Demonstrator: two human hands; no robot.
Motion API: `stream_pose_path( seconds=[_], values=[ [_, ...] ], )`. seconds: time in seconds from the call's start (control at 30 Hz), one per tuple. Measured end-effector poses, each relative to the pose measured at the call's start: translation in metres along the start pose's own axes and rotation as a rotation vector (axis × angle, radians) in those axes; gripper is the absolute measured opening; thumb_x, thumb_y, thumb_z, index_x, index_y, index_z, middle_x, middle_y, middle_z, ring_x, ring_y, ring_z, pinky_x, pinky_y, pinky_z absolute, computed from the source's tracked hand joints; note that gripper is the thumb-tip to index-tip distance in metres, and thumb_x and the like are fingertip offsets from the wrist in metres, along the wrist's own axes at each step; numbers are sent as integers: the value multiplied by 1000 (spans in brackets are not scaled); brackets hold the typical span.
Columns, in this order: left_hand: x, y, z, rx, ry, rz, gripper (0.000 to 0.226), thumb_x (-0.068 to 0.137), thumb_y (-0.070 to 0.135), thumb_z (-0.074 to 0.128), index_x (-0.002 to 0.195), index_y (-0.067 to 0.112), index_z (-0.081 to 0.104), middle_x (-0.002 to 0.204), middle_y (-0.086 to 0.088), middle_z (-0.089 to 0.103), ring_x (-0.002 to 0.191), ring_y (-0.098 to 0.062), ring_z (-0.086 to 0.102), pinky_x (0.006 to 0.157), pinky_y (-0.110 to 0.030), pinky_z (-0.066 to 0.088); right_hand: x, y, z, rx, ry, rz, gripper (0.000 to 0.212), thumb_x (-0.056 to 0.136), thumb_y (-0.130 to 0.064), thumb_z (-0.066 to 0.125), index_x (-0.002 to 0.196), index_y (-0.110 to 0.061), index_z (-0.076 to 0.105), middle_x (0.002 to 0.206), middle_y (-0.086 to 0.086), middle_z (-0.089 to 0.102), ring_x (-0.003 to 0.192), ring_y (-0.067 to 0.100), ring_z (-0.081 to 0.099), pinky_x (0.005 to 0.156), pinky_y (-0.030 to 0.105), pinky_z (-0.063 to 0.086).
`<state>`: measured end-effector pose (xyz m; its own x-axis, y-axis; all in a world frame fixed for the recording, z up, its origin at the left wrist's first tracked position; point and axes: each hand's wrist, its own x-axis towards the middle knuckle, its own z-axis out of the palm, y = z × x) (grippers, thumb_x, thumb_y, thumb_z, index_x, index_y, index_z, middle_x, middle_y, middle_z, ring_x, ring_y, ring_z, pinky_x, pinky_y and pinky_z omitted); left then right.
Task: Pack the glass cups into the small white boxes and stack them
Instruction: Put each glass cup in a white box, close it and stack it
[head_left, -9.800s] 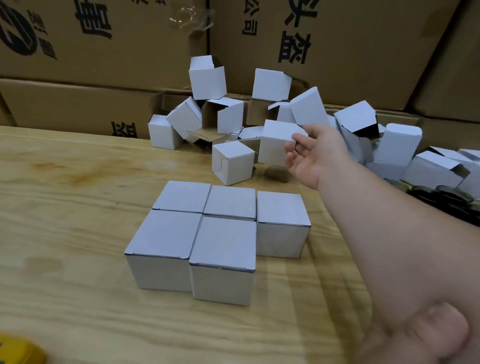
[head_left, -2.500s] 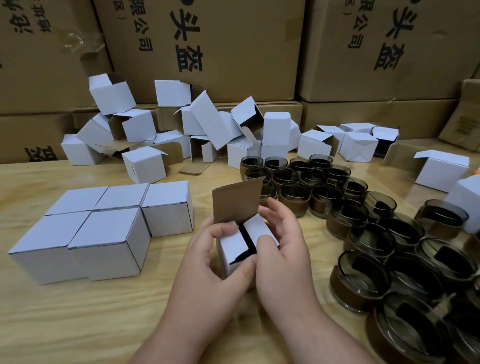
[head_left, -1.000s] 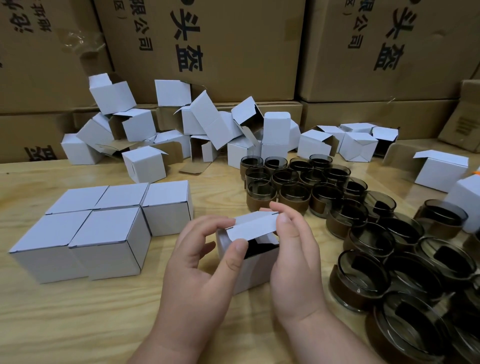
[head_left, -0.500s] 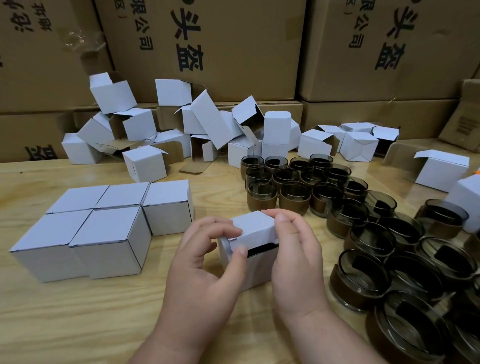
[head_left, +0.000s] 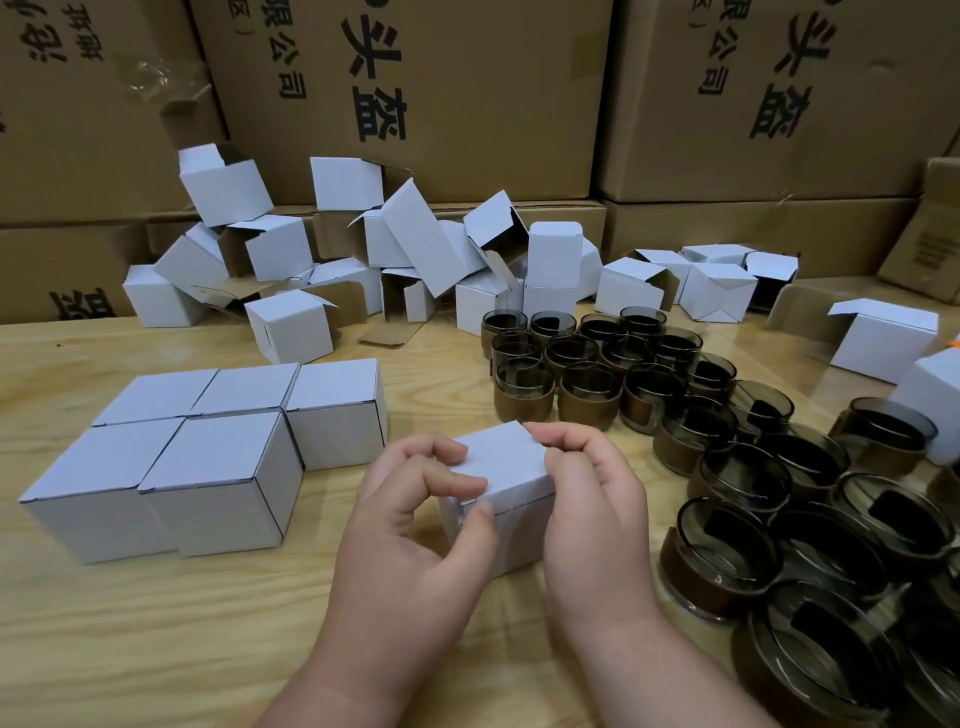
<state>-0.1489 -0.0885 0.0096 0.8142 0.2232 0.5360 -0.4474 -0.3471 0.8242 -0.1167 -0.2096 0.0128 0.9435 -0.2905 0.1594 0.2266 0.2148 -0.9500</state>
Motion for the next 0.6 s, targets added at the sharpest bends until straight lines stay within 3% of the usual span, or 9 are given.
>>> stream_pose_path(
  seconds=[0.1,0.23,0.37,0.5,0.6],
  values=[
    [0,0,-1,-37,-10,-36,13,75,47,64,77,35,67,113,18,62,121,-9,59,93,-9,40,0,0,0,-4,3,6,28,73,-25,49,88,-19,72,81,-16,71,69,-9,57,56,6,41],
    [0,-1,1,-109,0,-114,12,76,49,65,82,39,67,121,23,59,122,-6,58,93,-26,47,0,-2,0,7,3,24,27,73,-26,50,88,-20,72,83,-11,73,69,-7,57,56,7,41],
    [0,-1,5,-332,-4,-270,29,77,32,65,103,44,64,123,16,64,99,11,65,69,-6,49,0,-2,0,33,-6,63,26,73,-25,50,86,-21,72,89,-1,75,71,3,61,55,13,45],
    [3,-6,5,-362,9,-333,35,75,34,63,108,48,62,124,8,65,119,2,60,74,-10,51,2,0,-1,1,0,76,29,72,-26,49,88,-23,72,92,0,75,79,9,62,62,22,46],
    [3,-7,5,-363,17,-330,43,75,30,63,117,38,60,124,8,63,104,8,65,71,-8,50,2,0,-1,-11,1,73,29,71,-26,48,87,-24,72,92,-2,74,77,5,60,59,16,44]
  ],
)
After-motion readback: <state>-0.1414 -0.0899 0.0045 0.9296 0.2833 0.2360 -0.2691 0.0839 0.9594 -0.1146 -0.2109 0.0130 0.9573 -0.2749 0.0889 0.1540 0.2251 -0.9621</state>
